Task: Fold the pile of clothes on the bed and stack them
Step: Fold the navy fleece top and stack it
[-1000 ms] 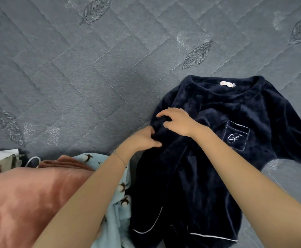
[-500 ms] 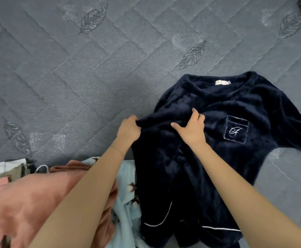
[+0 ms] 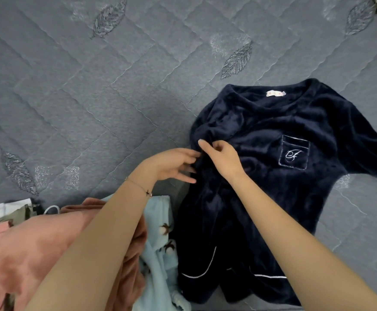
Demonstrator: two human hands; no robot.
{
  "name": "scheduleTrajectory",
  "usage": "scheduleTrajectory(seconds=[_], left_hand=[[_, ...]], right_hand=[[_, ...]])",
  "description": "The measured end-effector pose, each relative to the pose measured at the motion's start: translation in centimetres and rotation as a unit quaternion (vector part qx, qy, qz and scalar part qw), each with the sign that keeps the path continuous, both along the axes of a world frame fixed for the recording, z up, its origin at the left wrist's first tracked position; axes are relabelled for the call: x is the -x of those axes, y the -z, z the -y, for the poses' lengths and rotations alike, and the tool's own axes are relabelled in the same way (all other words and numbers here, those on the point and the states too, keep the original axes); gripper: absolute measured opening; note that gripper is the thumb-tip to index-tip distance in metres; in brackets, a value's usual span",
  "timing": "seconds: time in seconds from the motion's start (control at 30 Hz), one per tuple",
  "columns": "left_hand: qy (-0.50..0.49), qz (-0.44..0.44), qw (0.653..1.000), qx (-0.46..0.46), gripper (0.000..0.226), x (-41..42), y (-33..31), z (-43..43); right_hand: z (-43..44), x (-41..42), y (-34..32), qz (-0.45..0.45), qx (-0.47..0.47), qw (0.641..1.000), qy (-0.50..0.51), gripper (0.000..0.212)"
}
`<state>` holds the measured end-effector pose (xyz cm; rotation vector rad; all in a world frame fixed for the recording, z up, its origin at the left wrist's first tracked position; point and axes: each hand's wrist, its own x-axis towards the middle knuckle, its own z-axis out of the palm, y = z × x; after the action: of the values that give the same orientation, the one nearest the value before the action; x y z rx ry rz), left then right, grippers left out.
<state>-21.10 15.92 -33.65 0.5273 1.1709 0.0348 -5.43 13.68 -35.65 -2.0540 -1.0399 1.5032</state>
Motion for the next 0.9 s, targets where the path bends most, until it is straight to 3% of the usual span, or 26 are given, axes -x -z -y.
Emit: scheduleTrajectory(seconds=[0.07,0.13,0.23,0.4,0.53,0.77,0.9], left_hand=[[0.036,-0.048,0.998,-0.022,0.027,-0.4,0.1,0.0],[0.02,-0.152,0.986,-0.065,0.024,-0.6,0.8,-0.2],[0.068,-0.273,0.95,-0.138,0.02,-0.4,2.4,-0.1],[0.116,-0.177,0.976,-0.055,0.039,-2.5,2.9,1.4],[0.086,-0.109,0.99,-0.027,0.042,-4.6,3.0,1.9],[0.064,-0.174,0.972,-0.141,0.017,-5.6,3.8,2.0],[0.045,-0.201,0.952,-0.225,0.02,-4.5,2.9,2.0]], right_hand=[[0.0,-0.4,0.1,0.048,-0.04,0.998,0.012,0.03],[0.3,-1.1,0.2,0.075,-0.049,0.995,0.038,0.016],[1.5,-2.1,0.7,0.067,-0.046,0.993,0.083,0.015],[2.8,-3.9,1.7,0.072,-0.029,0.989,0.128,0.021],[3.2,-4.9,1.8,0.061,-0.036,0.988,0.134,0.028],[2.5,-6.3,1.3,0.063,-0.024,0.992,0.111,0.02],[2.5,-6.4,0.9,0.094,-0.013,0.99,0.1,0.021]])
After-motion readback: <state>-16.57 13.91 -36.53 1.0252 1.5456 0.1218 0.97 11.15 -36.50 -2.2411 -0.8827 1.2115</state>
